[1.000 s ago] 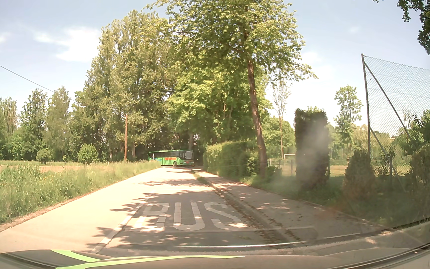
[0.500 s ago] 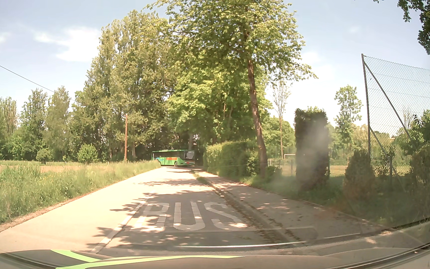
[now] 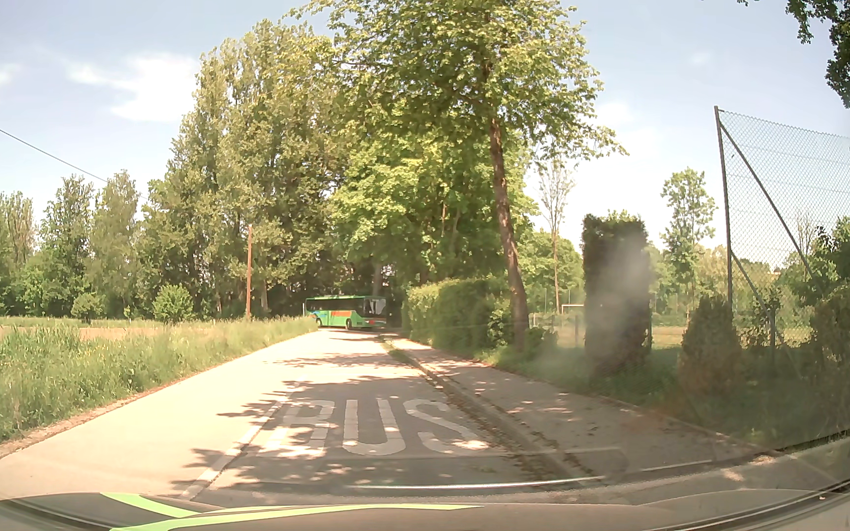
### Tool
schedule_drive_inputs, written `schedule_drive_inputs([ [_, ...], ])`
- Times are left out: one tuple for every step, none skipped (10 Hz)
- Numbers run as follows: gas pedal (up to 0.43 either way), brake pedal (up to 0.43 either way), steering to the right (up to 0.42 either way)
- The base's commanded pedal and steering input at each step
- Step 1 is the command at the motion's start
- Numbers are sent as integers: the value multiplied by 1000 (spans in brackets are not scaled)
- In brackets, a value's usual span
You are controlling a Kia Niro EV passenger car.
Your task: Follow the waypoints while adhering to traffic rules and regulations
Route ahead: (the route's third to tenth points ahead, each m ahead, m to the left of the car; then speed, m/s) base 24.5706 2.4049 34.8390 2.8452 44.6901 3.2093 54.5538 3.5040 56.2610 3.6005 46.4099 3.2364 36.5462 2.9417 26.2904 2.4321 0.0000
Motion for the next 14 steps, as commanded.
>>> schedule_drive_inputs([
  [0, 512, -89],
  [0, 512, -89],
  [0, 512, -89],
  [0, 512, -89],
  [0, 518, -89],
  [0, 512, -89],
  [0, 512, -89],
  [0, 512, -89],
  [0, 512, -89],
  [0, 512, -89],
  [0, 512, -89],
  [0, 512, -89],
  [0, 512, -89],
  [0, 512, -89],
])
